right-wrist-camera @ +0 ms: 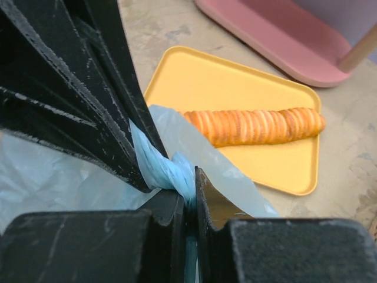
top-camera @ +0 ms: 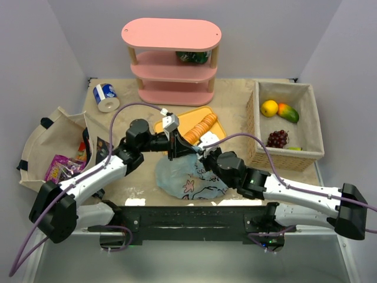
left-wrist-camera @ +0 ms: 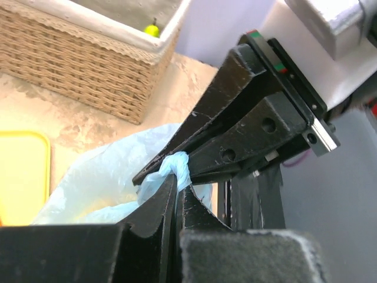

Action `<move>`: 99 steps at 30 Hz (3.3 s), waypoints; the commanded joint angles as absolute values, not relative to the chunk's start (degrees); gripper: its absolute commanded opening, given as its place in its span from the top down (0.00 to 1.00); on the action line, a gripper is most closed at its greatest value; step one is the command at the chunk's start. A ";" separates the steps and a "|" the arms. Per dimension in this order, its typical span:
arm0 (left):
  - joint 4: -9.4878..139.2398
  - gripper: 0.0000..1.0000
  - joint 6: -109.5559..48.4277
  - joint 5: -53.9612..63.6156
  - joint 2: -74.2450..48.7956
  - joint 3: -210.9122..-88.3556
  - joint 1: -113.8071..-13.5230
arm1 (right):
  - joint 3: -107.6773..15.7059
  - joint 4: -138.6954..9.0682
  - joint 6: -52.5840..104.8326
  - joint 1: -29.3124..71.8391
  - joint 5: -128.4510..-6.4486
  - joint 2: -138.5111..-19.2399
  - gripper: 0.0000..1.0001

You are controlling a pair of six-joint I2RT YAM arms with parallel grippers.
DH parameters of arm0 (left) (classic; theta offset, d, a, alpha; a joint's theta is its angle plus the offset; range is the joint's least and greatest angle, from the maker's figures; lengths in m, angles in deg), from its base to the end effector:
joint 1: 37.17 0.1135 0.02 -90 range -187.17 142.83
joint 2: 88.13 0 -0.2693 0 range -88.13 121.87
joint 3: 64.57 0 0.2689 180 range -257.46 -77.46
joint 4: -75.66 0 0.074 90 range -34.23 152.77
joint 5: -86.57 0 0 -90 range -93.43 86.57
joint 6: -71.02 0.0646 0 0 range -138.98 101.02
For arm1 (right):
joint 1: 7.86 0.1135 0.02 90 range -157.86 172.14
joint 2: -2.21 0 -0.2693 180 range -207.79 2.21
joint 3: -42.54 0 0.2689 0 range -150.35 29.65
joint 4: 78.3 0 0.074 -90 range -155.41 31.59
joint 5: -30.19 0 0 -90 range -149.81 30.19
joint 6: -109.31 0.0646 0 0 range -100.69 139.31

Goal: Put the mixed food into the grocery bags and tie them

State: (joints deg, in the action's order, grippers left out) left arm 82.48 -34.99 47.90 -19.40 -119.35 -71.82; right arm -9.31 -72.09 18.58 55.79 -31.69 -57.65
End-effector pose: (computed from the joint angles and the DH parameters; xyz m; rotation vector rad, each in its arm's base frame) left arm 0.2154 -0.2102 0.2854 0.9922 1.5693 -1.3879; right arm 0.1507 0.2356 0.2767 -0.6505 1.6805 0.3405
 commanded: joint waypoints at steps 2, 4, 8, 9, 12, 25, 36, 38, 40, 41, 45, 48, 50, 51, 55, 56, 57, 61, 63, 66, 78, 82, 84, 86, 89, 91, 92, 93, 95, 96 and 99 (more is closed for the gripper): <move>91.59 1.00 -54.21 51.15 -20.19 -115.17 -72.41 | -5.34 -85.34 16.33 52.96 -2.78 -58.61 1.00; 95.98 1.00 -59.66 50.18 -20.28 -113.33 -72.32 | -3.93 -92.17 14.05 52.96 0.81 -59.23 1.00; 103.54 1.00 -67.57 49.04 -20.37 -110.25 -72.41 | -1.91 -105.72 7.72 52.96 5.57 -63.78 1.00; 105.38 1.00 -69.68 49.12 -20.45 -109.64 -72.32 | -1.38 -108.62 4.40 52.96 6.10 -65.11 1.00; 105.93 1.00 -70.92 48.69 -20.28 -108.93 -72.41 | -1.02 -119.70 -1.93 52.96 6.99 -69.93 1.00; 91.26 1.00 -58.29 39.20 -23.88 -112.09 -72.15 | -6.74 -84.64 12.88 52.96 -14.60 -60.56 0.64; 79.39 1.00 -46.94 32.96 -22.13 -119.82 -72.06 | -14.98 -56.10 16.57 52.96 -50.89 -46.23 0.26; 77.81 1.00 -45.62 32.60 -21.86 -120.44 -72.06 | -17.97 -52.85 20.86 52.96 -53.47 -45.70 0.22; 77.36 1.00 -44.04 32.78 -21.77 -120.88 -72.06 | -20.17 -49.26 24.39 52.96 -54.53 -44.73 0.22; 76.67 1.00 -43.34 32.86 -21.86 -121.06 -72.06 | -22.01 -48.63 27.19 52.96 -55.75 -44.21 0.21; 75.17 1.00 -37.03 35.49 -22.47 -122.46 -72.14 | -23.61 -49.85 36.95 52.96 -52.97 -39.03 0.19; 75.16 1.00 -33.76 37.25 -23.79 -122.12 -72.06 | -24.93 -49.42 42.15 52.96 -47.77 -36.82 0.28; 75.60 1.00 -32.96 37.26 -24.41 -121.59 -72.06 | -27.11 -45.12 43.73 52.96 -46.89 -38.83 0.37; 76.04 1.00 -32.52 38.22 -24.76 -121.24 -72.15 | -27.56 -43.63 44.27 53.04 -46.80 -40.06 0.40; 77.36 1.00 -32.52 38.75 -25.55 -120.44 -72.15 | -25.90 -42.46 47.08 53.04 -48.11 -44.72 0.45; 77.28 1.00 -32.43 38.58 -25.73 -120.27 -72.15 | -24.51 -43.43 48.04 52.96 -48.55 -45.51 0.45; 77.27 1.00 -32.26 38.75 -25.90 -120.18 -72.23 | -23.88 -44.05 48.57 52.96 -48.47 -45.78 0.45; 77.36 1.00 -32.26 38.84 -26.52 -119.74 -72.23 | -21.33 -46.60 48.58 52.96 -46.37 -45.87 0.39; 77.62 1.00 -32.34 39.10 -26.70 -119.65 -72.15 | -20.36 -47.04 46.65 52.96 -44.88 -46.57 0.38; 77.80 1.00 -32.34 39.54 -26.52 -119.74 -72.23 | -19.13 -47.74 44.45 52.96 -44.43 -46.84 0.38; 78.68 1.00 -32.70 40.86 -26.96 -119.30 -72.23 | -20.45 -47.21 41.99 52.96 -40.04 -47.45 0.37; 78.86 1.00 -32.87 41.65 -26.96 -119.13 -72.23 | -20.45 -48.53 40.76 52.96 -39.16 -49.73 0.45; 78.94 1.00 -32.78 41.57 -26.96 -119.12 -72.23 | -20.27 -49.76 40.32 52.96 -38.54 -50.26 0.51; 78.94 1.00 -32.87 41.65 -27.05 -118.95 -72.15 | -20.27 -50.64 39.79 52.96 -38.45 -50.27 0.60; 78.94 1.00 -33.13 41.04 -27.13 -118.86 -72.15 | -20.88 -50.73 39.96 52.96 -40.20 -49.91 0.80; 78.77 1.00 -33.05 40.07 -27.31 -118.86 -72.23 | -21.15 -50.29 40.75 52.96 -42.84 -49.91 0.93; 78.68 1.00 -33.22 39.81 -27.31 -118.86 -72.15 | -20.98 -50.20 41.97 52.96 -43.80 -49.91 0.96; 78.68 1.00 -33.48 39.29 -27.31 -118.86 -72.23 | -20.54 -50.46 42.77 53.04 -44.86 -50.00 0.99; 78.86 1.00 -33.83 39.11 -27.31 -118.77 -72.23 | -18.10 -51.78 45.39 52.96 -48.37 -49.91 1.00; 78.94 1.00 -33.84 38.93 -27.48 -118.77 -72.15 | -16.86 -53.35 46.37 52.96 -49.25 -50.00 1.00; 79.82 1.00 -34.19 39.10 -27.92 -118.33 -72.23 | -11.76 -55.91 49.71 52.96 -50.32 -50.00 1.00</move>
State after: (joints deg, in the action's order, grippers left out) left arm 76.05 -34.36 39.50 -26.09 -118.85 -72.06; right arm -16.87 -50.82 44.28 52.87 -46.36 -50.42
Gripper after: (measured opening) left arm 0.028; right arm 0.019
